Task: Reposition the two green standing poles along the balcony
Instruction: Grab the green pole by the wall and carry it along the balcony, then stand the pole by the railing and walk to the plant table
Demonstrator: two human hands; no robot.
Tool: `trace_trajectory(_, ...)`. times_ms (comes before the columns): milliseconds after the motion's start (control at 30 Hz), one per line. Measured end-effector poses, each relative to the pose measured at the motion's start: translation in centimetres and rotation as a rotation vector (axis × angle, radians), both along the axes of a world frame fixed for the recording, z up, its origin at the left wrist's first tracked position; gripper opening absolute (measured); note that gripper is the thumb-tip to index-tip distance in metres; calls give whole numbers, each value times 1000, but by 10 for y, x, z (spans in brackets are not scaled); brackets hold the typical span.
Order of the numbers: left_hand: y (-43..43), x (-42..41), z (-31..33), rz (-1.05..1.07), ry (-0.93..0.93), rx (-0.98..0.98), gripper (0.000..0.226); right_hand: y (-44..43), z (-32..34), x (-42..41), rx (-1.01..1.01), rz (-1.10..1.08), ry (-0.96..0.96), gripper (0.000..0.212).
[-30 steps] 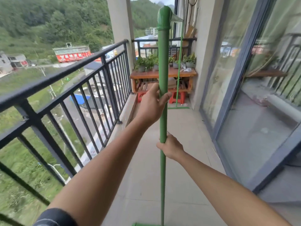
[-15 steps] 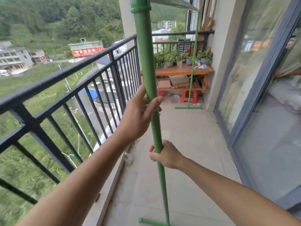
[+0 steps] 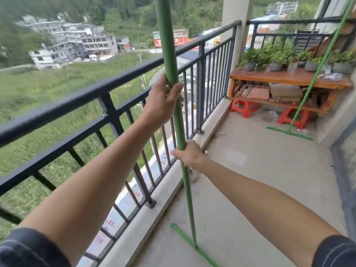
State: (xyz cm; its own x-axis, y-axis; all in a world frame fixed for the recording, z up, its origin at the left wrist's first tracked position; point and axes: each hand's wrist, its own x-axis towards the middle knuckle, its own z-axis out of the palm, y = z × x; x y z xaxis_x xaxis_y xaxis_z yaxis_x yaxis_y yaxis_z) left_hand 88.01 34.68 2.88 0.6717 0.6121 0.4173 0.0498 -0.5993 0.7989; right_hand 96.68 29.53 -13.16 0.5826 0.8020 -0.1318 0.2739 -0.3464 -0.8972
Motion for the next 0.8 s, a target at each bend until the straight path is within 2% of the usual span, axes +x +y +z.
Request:
trace_trajectory(233, 76, -5, 8, 31, 52, 22, 15, 76, 6, -13, 37, -57, 31, 15)
trace_trajectory(400, 88, -12, -8, -21, 27, 60, 22, 83, -9, -27, 90, -145, 63, 14)
trace_trajectory(533, 63, -10, -20, -73, -90, 36, 22, 57, -19, -17, 64, -49, 62, 13)
trace_trajectory(633, 47, -10, -37, -22, -163, -21, 15, 24, -25, -9, 21, 11, 53, 7)
trace_trajectory(700, 42, -10, -54, 33, -132, -49, 13, -10, -31, 1, 8, -41, 106, 13)
trace_trajectory(733, 38, -10, -64, 58, -93, -69, 15, -30, -35, 7, -3, -64, 140, 10)
trace_trajectory(800, 26, -10, -88, 98, -5, -112, 30, -77, -47, 22, -18, -105, 178, 2)
